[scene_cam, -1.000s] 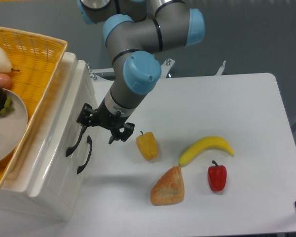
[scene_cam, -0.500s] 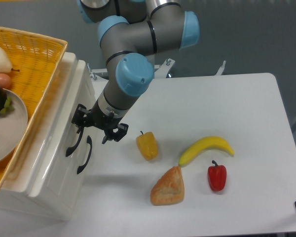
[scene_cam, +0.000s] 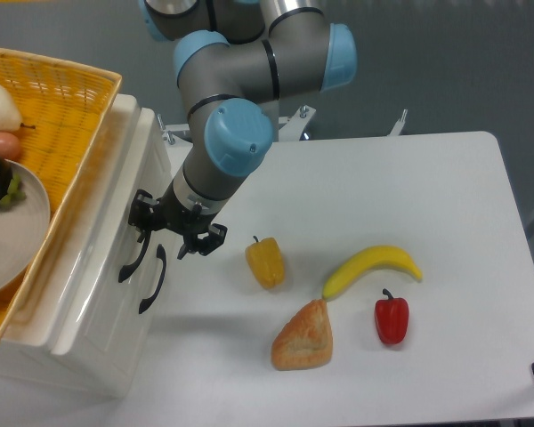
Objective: Slide open the top white drawer
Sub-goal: 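Lower the gripper onto the upper drawer's black handle, then close the gripper around the black handle of the upper drawer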
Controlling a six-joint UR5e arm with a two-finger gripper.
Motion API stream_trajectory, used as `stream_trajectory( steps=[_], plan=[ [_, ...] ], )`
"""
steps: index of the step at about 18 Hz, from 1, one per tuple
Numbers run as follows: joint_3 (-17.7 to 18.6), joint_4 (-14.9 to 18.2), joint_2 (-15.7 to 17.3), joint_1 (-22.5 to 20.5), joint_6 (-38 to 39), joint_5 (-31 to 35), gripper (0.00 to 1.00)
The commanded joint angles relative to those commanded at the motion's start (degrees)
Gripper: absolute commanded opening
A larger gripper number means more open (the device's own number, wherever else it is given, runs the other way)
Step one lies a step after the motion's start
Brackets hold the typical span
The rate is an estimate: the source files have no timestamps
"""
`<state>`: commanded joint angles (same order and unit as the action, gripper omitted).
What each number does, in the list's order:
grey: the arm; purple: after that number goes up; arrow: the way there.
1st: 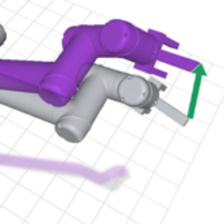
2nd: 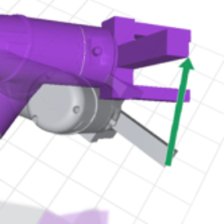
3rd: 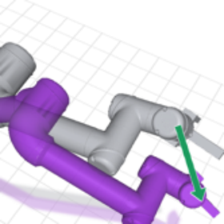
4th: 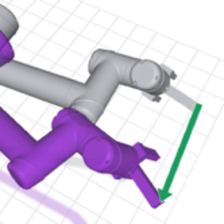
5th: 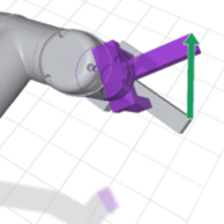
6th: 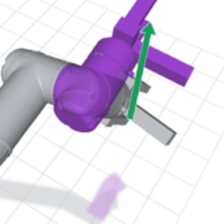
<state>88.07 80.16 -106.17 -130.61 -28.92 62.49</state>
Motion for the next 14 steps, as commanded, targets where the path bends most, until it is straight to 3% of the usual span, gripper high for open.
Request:
stream_trajectory(
  steps=[7, 14],
  plan=[
    [0.0, 0.0, 0.1, 0.7, 0.0, 0.1, 0.59],
    [0.0, -0.1, 0.1, 0.8, 2.2, 0.2, 0.43]
  ],
)
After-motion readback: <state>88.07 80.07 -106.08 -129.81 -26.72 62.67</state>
